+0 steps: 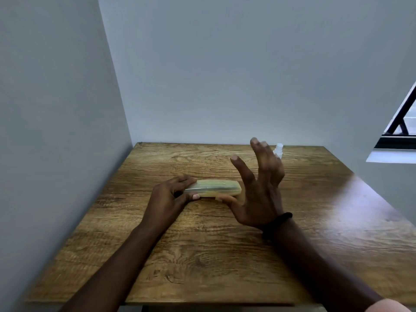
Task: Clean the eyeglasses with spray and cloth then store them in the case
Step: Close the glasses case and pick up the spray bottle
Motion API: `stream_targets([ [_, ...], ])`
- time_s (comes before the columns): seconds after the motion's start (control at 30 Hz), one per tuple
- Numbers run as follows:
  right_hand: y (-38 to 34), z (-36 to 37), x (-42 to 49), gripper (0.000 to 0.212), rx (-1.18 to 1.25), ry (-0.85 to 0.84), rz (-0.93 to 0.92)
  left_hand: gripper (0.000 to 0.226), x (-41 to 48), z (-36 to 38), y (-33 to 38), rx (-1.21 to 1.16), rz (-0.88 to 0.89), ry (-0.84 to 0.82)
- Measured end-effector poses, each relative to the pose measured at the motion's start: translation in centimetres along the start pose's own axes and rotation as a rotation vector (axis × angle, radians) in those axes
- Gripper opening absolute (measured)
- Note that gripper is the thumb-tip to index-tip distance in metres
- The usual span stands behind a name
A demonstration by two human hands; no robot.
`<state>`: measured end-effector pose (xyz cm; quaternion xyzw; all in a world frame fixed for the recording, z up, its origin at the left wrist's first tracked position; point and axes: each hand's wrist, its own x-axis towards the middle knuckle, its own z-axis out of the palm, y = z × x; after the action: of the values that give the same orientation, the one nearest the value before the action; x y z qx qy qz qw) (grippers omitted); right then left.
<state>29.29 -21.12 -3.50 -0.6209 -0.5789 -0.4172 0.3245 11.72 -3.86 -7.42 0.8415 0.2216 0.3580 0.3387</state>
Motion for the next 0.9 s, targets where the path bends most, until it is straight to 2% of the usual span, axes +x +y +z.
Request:
stream_targets([
  [0.13,2.0,-0.6,0.5,0.097,-0.039,0.153,0.061,0.043,0.0,0.0,0.2,-0.01,-0.002,-0.001],
  [0.2,3.4,-1.0,0.9,0.107,0.055,0.242,0.182,0.044,0.0,0.0,0.2,-0.014,-0.01,0.002],
  [0.3,5.3,-0.9,0.3,0.119,0.22,0.301,0.47,0.044,0.0,0.1,0.2,-0.016,-0.017,0.002],
  [0.4,6.4,0.0,-0.7,0.128,0.461,0.27,0.781,0.044,0.0,0.1,0.2,-0.015,-0.024,0.005],
  [0.47,6.3,0.2,-0.6,0.13,0.577,0.149,0.968,0.044,0.0,0.1,0.2,-0.014,-0.023,0.004],
  [0.5,6.2,0.2,-0.5,0.13,0.561,0.058,1.024,0.044,0.0,0.1,0.2,-0.013,-0.022,0.004],
  [0.6,5.7,0.4,-0.7,0.111,0.44,-0.154,1.079,0.044,0.0,0.1,0.1,-0.004,-0.023,0.005],
  [0.7,5.7,0.7,-1.1,0.07,0.376,-0.196,1.064,0.044,0.0,0.1,0.1,-0.01,-0.032,0.01],
  [0.77,5.7,0.9,-1.3,0.052,0.336,-0.219,1.045,0.044,0.0,0.1,0.3,-0.015,-0.029,0.012],
  [0.9,5.8,1.0,-1.3,0.046,0.303,-0.23,1.032,0.043,0.0,0.1,0.3,-0.003,-0.015,0.012],
])
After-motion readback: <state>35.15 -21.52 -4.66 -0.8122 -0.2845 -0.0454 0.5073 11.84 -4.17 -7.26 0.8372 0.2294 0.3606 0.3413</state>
